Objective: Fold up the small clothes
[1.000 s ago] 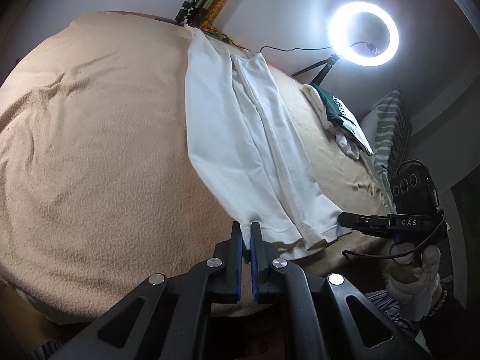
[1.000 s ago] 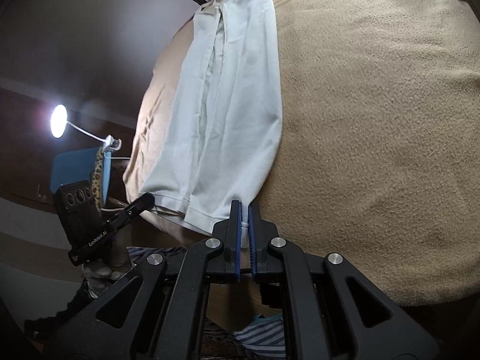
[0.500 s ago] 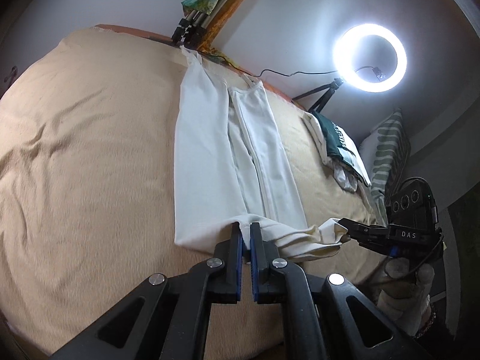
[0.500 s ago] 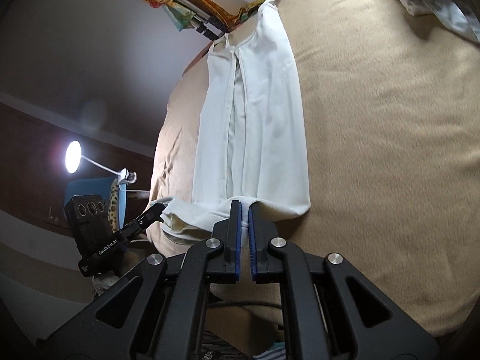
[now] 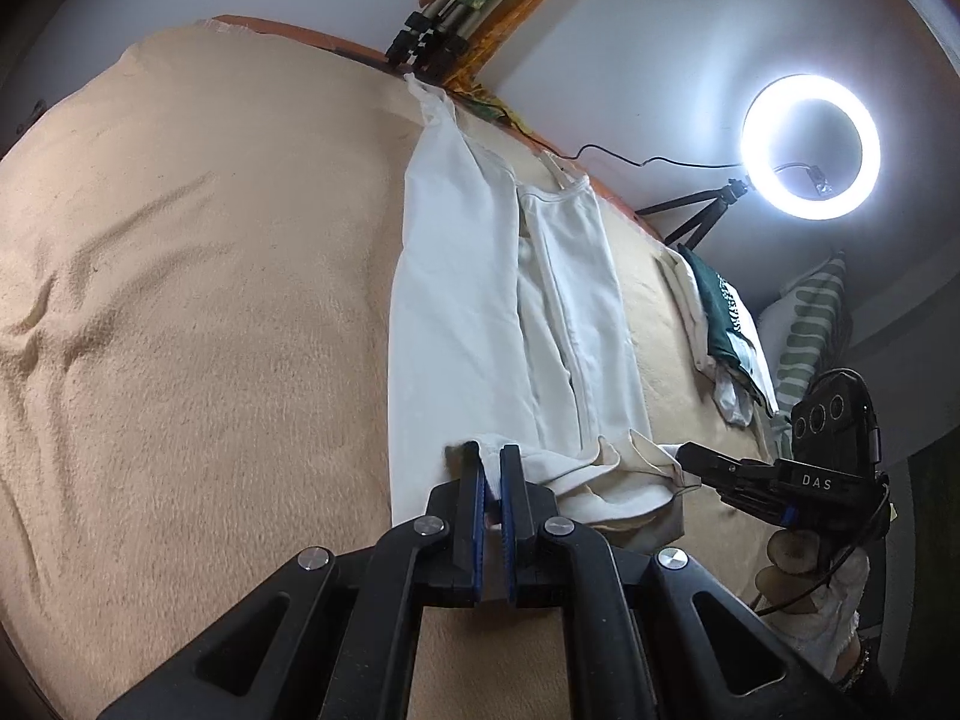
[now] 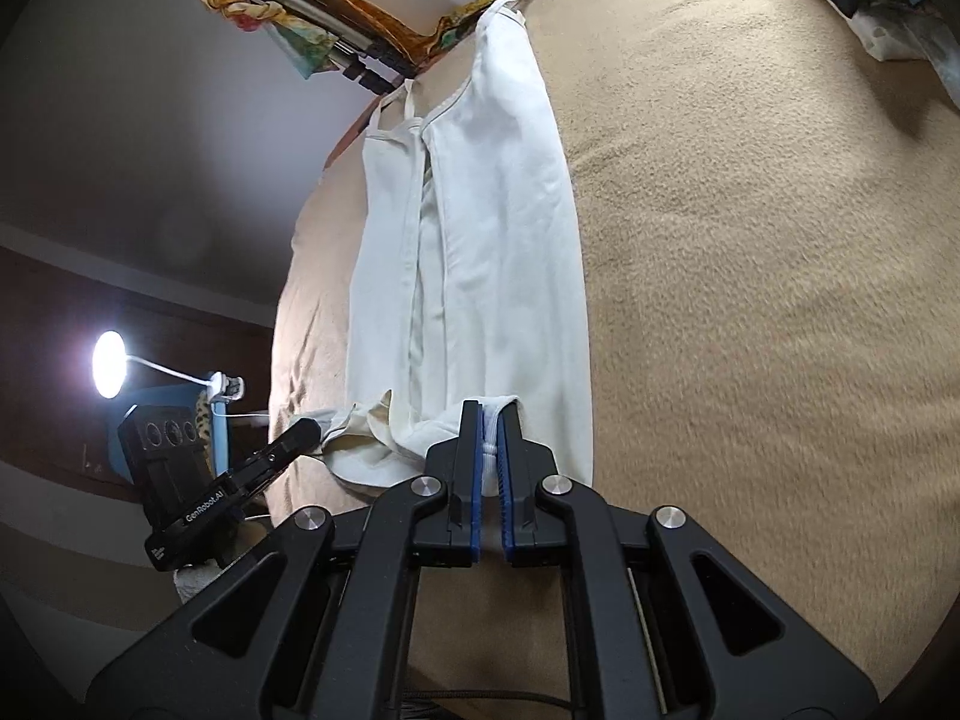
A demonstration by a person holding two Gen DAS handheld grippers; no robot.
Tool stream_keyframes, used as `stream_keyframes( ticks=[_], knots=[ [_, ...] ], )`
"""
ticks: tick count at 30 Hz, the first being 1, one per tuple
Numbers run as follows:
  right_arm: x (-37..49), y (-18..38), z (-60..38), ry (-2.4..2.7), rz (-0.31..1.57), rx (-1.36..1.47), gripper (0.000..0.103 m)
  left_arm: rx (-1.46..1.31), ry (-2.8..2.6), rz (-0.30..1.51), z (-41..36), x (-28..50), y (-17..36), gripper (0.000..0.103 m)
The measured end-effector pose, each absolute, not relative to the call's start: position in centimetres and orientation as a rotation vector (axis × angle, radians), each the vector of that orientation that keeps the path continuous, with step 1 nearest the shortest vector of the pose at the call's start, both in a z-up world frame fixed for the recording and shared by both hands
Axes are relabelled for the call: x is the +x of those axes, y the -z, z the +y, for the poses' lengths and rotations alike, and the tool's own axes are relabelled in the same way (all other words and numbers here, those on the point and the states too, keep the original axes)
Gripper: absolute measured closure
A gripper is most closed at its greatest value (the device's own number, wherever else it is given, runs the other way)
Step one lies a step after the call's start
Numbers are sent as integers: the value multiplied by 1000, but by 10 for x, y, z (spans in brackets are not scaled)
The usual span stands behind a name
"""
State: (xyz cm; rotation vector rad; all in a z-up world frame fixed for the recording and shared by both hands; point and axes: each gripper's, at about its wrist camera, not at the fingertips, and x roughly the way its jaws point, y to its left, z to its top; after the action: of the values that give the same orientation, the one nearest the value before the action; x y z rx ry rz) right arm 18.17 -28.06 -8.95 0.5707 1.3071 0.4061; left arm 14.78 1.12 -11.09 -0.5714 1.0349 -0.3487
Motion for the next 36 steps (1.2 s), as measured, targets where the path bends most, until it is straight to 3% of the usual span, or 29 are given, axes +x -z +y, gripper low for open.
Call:
stream_keyframes(
  ticks=[3,5,6,9,15,25,31,33,35,36],
  knots=[
    [185,95,-281,-373,1321,559,97,-560,347,1028,10,152,110,100],
    [186,92,-281,-356,1320,536,96,-546,328,1004,11,151,105,73],
    [186,87,-279,-363,1316,505,93,-542,313,984,12,149,101,71],
    [180,67,-277,-404,1258,433,81,-487,306,925,13,141,88,72],
    [164,54,-266,-497,1241,337,81,-350,357,914,-7,127,86,75],
    [179,90,-243,-455,1342,187,81,-344,321,976,-15,141,102,75],
    [201,64,-261,-434,1236,189,79,-363,271,950,1,168,92,73],
    [215,60,-270,-409,1191,194,56,-348,261,940,2,180,89,73],
    [225,58,-275,-393,1159,200,46,-313,248,930,1,199,89,72],
    [234,60,-278,-393,1152,209,46,-305,245,929,0,205,90,71]
  ],
)
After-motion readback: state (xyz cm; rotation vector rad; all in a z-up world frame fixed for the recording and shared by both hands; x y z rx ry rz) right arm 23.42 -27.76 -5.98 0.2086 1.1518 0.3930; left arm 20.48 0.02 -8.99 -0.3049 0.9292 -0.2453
